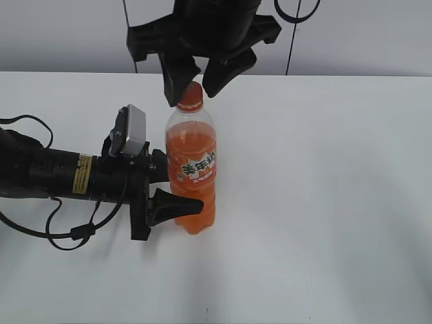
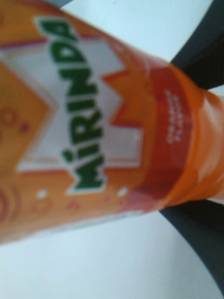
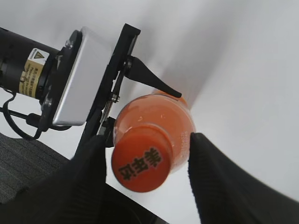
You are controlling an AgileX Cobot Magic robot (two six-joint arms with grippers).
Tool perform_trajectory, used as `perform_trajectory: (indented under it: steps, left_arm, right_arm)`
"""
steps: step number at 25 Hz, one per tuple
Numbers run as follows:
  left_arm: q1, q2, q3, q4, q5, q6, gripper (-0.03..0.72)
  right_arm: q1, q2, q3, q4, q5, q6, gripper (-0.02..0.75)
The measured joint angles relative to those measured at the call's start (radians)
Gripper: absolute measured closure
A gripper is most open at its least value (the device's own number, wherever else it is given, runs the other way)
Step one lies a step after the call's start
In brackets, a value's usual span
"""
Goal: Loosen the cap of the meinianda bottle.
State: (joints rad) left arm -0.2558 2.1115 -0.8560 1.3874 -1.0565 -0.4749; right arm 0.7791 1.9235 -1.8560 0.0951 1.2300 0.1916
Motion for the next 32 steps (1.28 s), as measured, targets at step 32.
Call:
perform_trajectory:
  steps: [32]
  left_arm:
    - [0.0,0.0,0.0,0.003,-0.001,0.004,0.277]
  right_arm:
    - [0.0,-0.001,-0.003,0.028,0.008,-1.585,0.463]
